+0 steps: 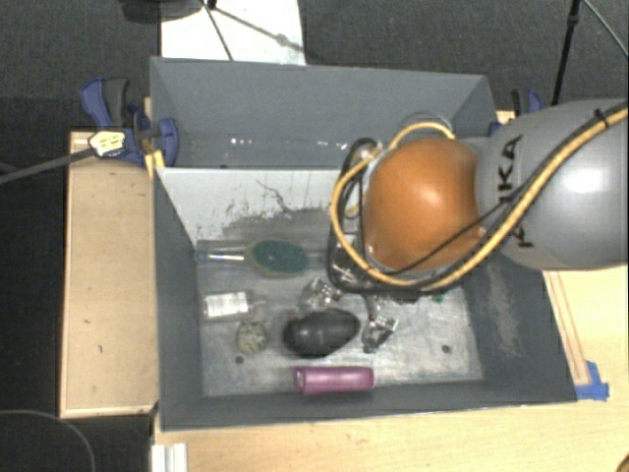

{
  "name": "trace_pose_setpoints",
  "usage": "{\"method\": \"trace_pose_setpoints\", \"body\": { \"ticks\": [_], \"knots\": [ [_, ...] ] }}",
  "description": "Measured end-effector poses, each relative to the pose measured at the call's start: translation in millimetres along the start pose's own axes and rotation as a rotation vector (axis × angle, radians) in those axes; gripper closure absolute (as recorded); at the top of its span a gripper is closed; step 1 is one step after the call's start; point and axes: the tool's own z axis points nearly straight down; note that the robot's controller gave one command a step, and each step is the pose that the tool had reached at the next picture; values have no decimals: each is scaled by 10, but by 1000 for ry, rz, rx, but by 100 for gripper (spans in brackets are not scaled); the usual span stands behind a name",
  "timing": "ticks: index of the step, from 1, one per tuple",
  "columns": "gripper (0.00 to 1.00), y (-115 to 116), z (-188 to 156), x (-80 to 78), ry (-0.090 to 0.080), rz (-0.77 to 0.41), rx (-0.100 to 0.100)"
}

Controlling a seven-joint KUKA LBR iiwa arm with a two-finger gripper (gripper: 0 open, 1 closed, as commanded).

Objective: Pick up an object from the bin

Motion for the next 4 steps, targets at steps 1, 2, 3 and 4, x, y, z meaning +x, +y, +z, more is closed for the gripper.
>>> {"method": "trace_pose_setpoints", "body": {
  "ticks": [1, 2, 3, 4],
  "knots": [
    [0, 15, 680, 7, 2, -83, 5],
    [0, -692, 184, 160, 5, -8, 6],
    [0, -764, 864, -61, 11, 220, -9],
    [0, -929, 281, -112, 4, 270, 3]
  ]
}}
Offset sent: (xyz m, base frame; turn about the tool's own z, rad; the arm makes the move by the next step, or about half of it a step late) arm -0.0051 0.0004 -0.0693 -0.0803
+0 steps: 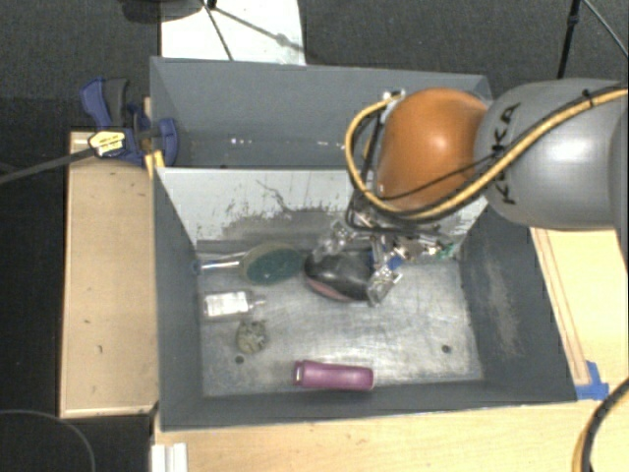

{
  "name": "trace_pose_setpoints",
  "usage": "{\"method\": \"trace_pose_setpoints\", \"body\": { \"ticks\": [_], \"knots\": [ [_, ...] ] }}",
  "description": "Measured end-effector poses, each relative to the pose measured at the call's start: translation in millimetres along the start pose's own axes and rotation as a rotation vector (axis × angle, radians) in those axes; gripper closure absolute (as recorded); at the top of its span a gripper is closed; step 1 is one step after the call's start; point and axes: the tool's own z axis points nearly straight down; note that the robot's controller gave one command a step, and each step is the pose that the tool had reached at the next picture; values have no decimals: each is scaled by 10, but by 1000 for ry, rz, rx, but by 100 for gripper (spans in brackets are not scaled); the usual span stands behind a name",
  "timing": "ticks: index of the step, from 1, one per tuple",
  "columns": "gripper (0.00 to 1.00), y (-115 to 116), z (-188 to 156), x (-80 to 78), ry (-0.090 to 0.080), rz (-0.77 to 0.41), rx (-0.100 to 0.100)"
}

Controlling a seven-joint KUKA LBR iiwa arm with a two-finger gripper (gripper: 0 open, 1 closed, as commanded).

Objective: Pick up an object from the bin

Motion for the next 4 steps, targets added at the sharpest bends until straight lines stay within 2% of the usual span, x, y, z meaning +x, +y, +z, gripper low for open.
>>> {"method": "trace_pose_setpoints", "body": {
  "ticks": [1, 2, 3, 4],
  "knots": [
    [0, -214, 577, 284, 1, -185, -4],
    [100, -212, 569, 279, 1, -183, -4],
    [100, -88, -590, 550, 0, -270, 2],
    [0, -78, -545, 559, 5, -267, -5]
  ]
}}
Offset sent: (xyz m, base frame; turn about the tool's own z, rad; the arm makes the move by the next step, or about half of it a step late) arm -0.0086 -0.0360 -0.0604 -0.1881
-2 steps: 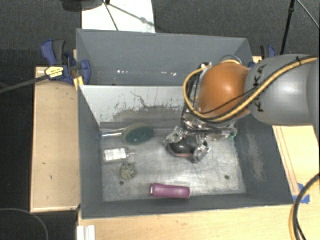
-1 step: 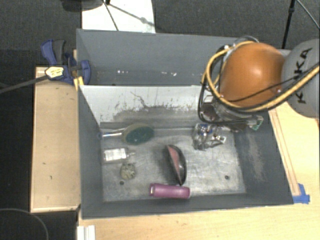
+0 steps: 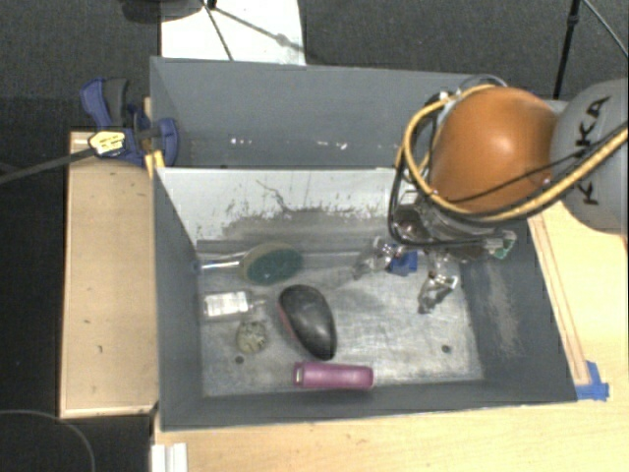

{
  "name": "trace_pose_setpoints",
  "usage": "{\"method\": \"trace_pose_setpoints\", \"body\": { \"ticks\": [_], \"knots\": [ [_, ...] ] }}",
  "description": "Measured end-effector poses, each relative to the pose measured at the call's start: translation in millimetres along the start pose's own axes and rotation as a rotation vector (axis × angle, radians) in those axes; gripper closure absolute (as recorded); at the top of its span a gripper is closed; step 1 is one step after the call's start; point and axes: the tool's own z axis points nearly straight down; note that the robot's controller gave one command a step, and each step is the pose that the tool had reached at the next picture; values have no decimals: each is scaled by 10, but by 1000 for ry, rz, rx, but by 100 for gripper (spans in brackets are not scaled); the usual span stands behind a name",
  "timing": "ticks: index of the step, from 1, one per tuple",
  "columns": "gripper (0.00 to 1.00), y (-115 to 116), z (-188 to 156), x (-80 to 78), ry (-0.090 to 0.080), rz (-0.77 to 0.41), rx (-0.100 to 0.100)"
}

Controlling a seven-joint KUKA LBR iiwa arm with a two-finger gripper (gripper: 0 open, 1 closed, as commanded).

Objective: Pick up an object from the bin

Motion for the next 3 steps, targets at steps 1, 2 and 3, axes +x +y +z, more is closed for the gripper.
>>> {"method": "trace_pose_setpoints", "body": {
  "ticks": [1, 2, 3],
  "knots": [
    [100, 0, 0, 0, 0, 2, 0],
    [0, 0, 0, 0, 0, 4, -1],
    [0, 284, 281, -835, -5, -166, 0]
  ]
}}
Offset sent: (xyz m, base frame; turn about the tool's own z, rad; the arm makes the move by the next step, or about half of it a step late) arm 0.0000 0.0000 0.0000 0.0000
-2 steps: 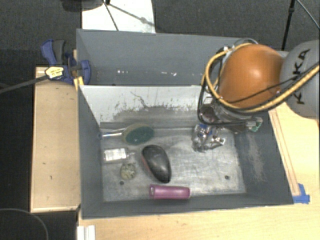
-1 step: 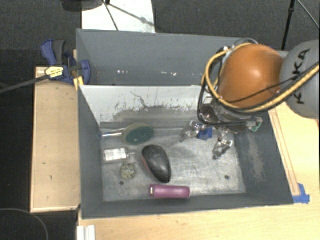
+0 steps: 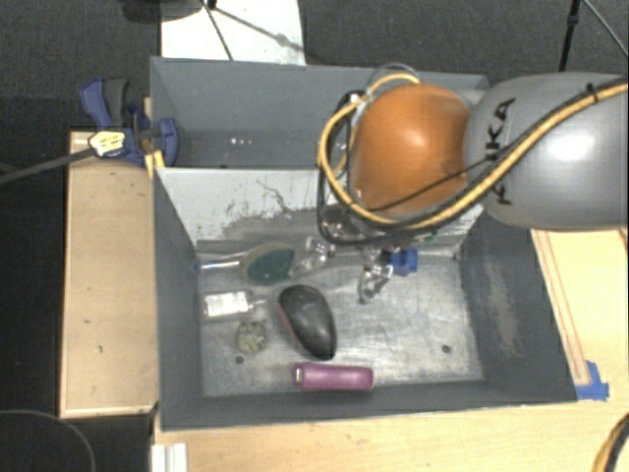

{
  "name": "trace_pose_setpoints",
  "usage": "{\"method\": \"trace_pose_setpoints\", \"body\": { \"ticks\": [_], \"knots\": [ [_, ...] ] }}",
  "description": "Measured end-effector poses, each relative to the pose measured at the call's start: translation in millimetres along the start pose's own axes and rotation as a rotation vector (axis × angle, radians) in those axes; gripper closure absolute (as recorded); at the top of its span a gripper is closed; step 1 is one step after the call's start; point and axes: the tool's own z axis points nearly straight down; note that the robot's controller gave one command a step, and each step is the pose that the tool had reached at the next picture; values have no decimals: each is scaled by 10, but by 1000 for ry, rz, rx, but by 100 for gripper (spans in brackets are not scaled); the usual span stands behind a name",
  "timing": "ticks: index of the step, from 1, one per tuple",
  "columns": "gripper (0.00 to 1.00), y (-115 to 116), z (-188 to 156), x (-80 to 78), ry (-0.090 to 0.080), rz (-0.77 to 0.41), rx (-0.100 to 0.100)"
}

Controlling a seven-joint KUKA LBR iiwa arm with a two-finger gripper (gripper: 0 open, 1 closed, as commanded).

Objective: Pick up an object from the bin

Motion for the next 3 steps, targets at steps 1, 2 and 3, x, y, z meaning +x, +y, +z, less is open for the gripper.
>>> {"method": "trace_pose_setpoints", "body": {
  "ticks": [1, 2, 3],
  "knots": [
    [0, 300, 783, -468, 6, -145, -7],
    [100, 267, 748, -458, 4, -137, -1],
    [100, 67, -1043, -390, 0, -260, 7]
  ]
}}
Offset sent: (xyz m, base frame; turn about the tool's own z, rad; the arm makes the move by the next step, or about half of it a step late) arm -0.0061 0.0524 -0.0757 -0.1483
